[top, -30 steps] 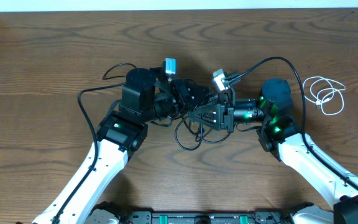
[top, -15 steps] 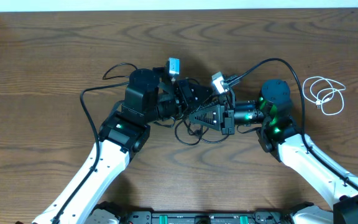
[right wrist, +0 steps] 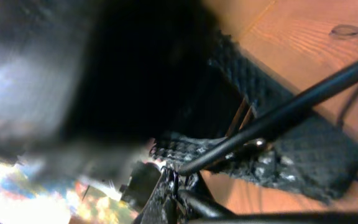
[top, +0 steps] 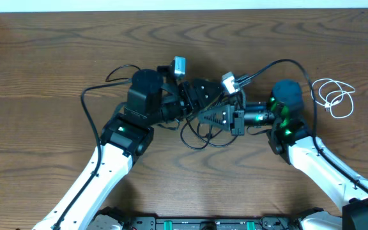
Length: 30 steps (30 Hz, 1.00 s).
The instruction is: Untangle cables
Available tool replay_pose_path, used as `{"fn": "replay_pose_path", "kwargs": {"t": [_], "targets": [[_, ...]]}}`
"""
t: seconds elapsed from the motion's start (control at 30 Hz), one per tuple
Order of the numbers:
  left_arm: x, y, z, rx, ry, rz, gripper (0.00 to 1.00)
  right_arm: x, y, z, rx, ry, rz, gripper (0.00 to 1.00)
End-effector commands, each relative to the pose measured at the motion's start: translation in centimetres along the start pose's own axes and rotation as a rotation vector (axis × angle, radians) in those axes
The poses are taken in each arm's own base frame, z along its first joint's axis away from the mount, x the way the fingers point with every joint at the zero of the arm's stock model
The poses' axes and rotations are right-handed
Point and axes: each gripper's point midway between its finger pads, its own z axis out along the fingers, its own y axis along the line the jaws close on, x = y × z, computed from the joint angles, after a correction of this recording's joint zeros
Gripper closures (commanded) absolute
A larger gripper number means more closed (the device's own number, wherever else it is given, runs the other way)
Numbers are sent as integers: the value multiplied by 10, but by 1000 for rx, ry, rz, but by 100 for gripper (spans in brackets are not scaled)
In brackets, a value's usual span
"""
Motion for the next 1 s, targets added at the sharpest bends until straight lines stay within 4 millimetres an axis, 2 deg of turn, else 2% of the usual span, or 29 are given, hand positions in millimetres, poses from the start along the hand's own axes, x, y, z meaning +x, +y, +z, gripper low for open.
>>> {"fn": "replay_pose_path", "kwargs": {"t": [0.0,0.13,0.3,0.33,0.4,0.47,0.53,0.63,0.7,0.73,0.77,0.87,0.97], "targets": [[-14,19,-8,-39,-25,-10,31,-18,4,-10,11,-36,-60,99],[-28,36,-21,-83,-47,-19,28,-20,2,-21,9,-38,-51,99],[-24,38,-25,-71,-7,5,28,-21,2,-22,12,-42,-49,99],[-23,37,-25,-68,-2,5,33,-21,2,-22,11,-42,-49,99],[-21,36,-25,-61,7,3,54,-21,3,-22,11,-42,-50,99],[-20,35,-24,-56,16,-15,69,-22,2,-22,13,-44,-49,99],[-20,33,-24,-50,13,-29,74,-22,2,-22,13,-43,-49,99],[-22,23,-24,-7,14,-33,74,-21,3,-21,11,-41,-49,98],[-20,8,-24,55,40,-28,76,-20,4,-19,6,-36,-50,87],[-19,-2,-25,93,57,-25,79,-19,4,-17,5,-34,-50,75],[-16,-9,-25,121,72,-26,81,-18,5,-16,3,-32,-50,69],[-8,-16,-21,135,98,-58,90,-17,6,-12,1,-30,-51,58],[5,-20,-13,136,129,-55,92,-17,7,-9,2,-31,-52,52]]}}
